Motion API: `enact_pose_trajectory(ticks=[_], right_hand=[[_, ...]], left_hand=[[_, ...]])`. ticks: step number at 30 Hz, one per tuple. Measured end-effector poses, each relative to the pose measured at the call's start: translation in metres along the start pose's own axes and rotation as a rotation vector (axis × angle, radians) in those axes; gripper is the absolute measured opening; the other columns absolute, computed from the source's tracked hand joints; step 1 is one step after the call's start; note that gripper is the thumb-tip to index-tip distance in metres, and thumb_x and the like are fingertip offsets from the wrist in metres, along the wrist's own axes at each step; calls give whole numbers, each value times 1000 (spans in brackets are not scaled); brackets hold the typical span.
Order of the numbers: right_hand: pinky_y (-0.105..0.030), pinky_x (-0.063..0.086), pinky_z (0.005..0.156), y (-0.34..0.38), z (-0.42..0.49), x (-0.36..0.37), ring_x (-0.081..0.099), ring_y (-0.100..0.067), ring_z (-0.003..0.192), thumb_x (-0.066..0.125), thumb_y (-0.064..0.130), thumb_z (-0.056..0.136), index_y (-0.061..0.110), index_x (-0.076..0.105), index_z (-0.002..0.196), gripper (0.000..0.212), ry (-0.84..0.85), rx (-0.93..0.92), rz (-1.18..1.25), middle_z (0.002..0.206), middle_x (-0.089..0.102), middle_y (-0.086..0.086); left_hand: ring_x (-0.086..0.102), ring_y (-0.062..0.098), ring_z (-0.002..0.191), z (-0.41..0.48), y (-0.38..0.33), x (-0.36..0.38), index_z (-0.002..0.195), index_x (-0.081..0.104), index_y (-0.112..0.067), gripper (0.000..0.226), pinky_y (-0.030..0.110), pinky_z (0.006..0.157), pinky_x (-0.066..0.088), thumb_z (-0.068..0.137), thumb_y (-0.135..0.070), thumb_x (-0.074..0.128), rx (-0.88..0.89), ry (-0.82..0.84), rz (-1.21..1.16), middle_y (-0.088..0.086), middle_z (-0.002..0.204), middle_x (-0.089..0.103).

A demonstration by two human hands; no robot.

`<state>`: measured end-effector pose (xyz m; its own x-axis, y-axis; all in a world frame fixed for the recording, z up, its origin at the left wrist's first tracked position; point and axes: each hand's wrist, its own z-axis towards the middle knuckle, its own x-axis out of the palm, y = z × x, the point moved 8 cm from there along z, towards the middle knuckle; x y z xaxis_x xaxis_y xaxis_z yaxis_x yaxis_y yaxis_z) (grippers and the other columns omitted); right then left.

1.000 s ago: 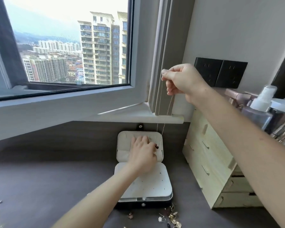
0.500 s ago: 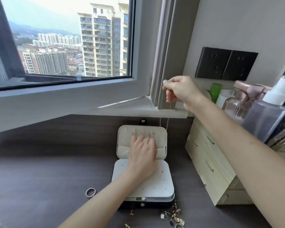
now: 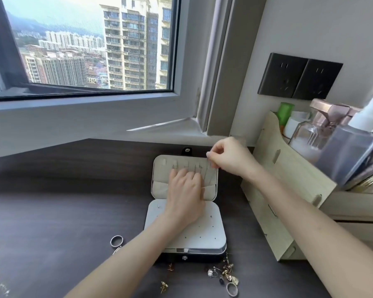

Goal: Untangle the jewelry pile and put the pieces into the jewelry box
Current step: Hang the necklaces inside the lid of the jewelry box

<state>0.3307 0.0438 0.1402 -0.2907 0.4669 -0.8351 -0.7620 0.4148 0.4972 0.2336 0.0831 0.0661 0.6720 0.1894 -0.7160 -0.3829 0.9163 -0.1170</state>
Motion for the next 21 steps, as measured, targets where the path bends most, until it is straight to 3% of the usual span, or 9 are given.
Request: enact_pose_trajectory(ticks=[7, 9, 11, 13, 15, 19, 21], right_hand=[[-29, 38, 71, 3, -12, 15, 61, -22, 95, 55, 30, 93, 17, 71, 96, 21, -219, -175, -332, 96, 71, 0], [-29, 35, 66, 6, -15, 19, 62, -25, 87, 61, 29, 89, 14, 72, 90, 19, -308, -268, -412, 88, 71, -3], [-29, 37, 56, 7, -18, 21, 62, -29, 66, 74, 24, 78, 9, 70, 72, 16, -384, -312, -503, 68, 68, -6], [-27, 39, 46, 8, -20, 21, 58, -28, 49, 84, 19, 64, 9, 63, 57, 24, -427, -288, -539, 52, 60, -5], [-25, 37, 46, 7, -19, 19, 57, -28, 46, 84, 17, 61, 9, 60, 54, 27, -463, -241, -529, 50, 58, -5], [-27, 33, 58, -6, -13, 11, 63, -27, 75, 66, 25, 82, 12, 61, 75, 16, -470, -40, -441, 78, 66, -3], [-27, 33, 60, -13, -12, 6, 61, -24, 81, 64, 27, 84, 15, 55, 81, 15, -470, 38, -344, 83, 64, 0]], left_hand=[[50, 25, 58, 0, 2, 3, 58, 50, -17, 27, 35, 68, 29, 45, -11, 73, -5, -15, -7, -2, 54, 53], [50, 25, 58, 0, 2, 4, 58, 51, -17, 27, 35, 69, 32, 45, -11, 73, -7, -17, -11, -3, 55, 53], [50, 25, 58, 0, 3, 5, 58, 51, -16, 25, 34, 68, 29, 47, -11, 73, -9, -14, -5, -2, 55, 53], [50, 25, 58, 0, 3, 5, 58, 50, -16, 22, 34, 67, 26, 48, -12, 70, -8, -17, -2, -2, 55, 54], [49, 26, 57, 0, 1, 2, 58, 50, -15, 16, 34, 65, 24, 49, -14, 64, 3, -29, -10, -1, 54, 53], [49, 25, 56, 0, -1, -1, 57, 50, -15, 12, 34, 64, 20, 48, -15, 57, 23, -40, -3, 0, 54, 53], [48, 25, 56, 1, -1, -1, 57, 50, -15, 13, 33, 62, 18, 48, -14, 58, 28, -36, -1, 0, 54, 53]])
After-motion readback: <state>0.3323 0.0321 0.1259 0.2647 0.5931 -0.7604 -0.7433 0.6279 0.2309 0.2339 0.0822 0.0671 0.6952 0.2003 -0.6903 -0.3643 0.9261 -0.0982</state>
